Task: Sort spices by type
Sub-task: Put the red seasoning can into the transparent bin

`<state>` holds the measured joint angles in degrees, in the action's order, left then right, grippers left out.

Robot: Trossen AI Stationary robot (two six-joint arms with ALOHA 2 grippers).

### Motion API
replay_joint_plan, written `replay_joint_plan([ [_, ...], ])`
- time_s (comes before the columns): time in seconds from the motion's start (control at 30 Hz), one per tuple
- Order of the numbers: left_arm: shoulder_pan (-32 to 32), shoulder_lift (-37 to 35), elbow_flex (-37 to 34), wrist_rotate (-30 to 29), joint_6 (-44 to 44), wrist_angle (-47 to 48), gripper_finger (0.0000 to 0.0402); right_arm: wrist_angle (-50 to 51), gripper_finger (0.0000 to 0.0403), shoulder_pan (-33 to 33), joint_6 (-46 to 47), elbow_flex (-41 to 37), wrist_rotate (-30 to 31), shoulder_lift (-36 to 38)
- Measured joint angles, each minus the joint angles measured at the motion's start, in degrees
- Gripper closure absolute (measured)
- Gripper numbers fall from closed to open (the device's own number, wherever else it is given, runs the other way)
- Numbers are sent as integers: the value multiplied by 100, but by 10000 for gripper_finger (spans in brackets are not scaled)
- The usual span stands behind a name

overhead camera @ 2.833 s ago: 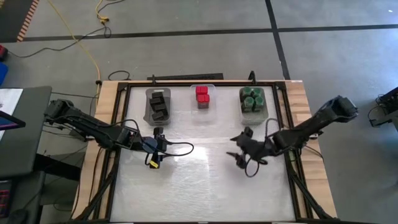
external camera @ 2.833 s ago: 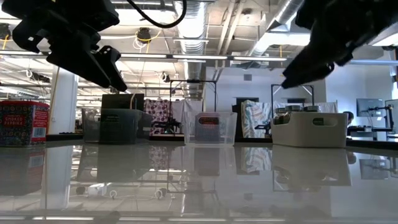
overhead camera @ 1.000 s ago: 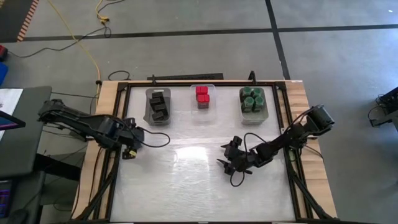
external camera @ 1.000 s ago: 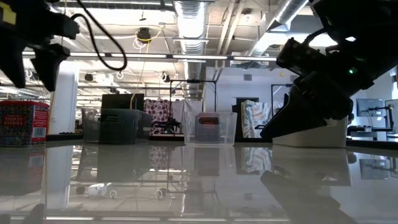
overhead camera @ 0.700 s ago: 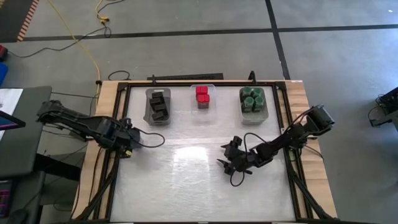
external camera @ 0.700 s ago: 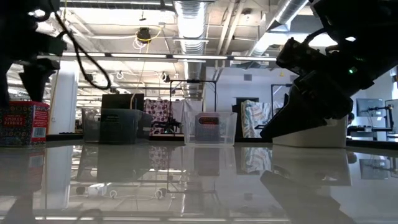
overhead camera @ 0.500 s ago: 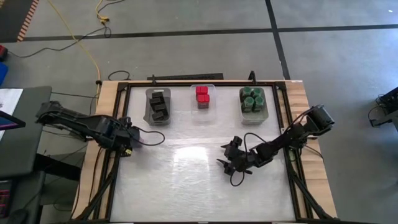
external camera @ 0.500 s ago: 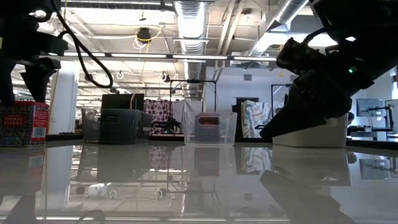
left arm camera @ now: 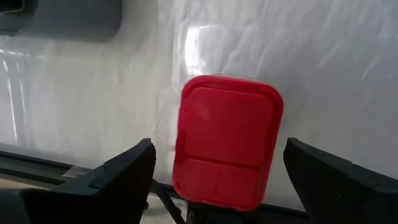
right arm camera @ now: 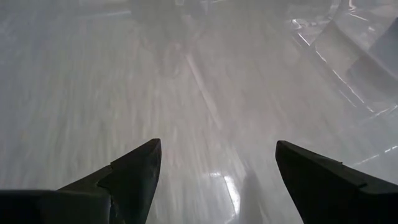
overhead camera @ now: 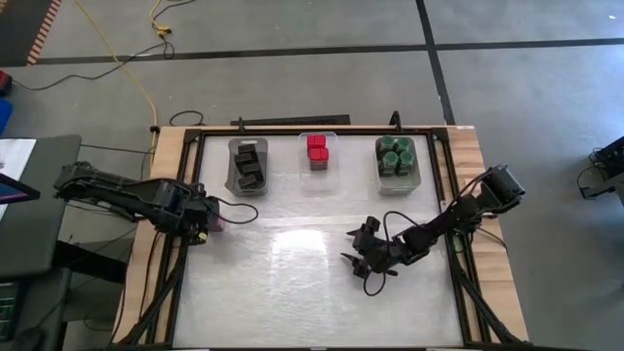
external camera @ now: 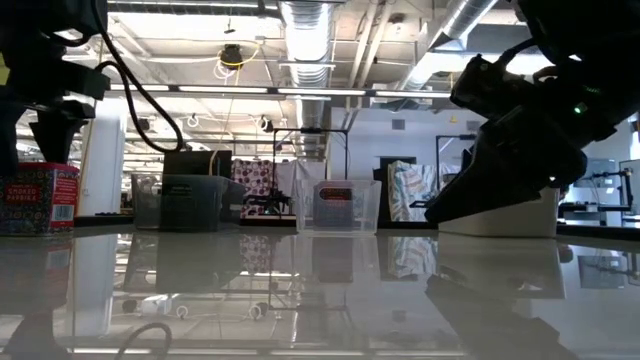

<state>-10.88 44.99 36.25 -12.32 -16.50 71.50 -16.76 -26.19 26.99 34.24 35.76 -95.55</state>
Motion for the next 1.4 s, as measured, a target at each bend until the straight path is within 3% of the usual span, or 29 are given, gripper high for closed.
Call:
replay_joint_plan([
  [0.47, 474, 373, 0, 138, 178, -55, 63, 3, 58, -9, 2, 2, 1, 0],
  [1.0, 488, 862, 0, 160, 214, -59, 64, 5, 58, -9, 2, 2, 3, 0],
  [1.4, 488, 785, 0, 192, 243, -67, 135, 7, 58, -9, 2, 2, 3, 0],
])
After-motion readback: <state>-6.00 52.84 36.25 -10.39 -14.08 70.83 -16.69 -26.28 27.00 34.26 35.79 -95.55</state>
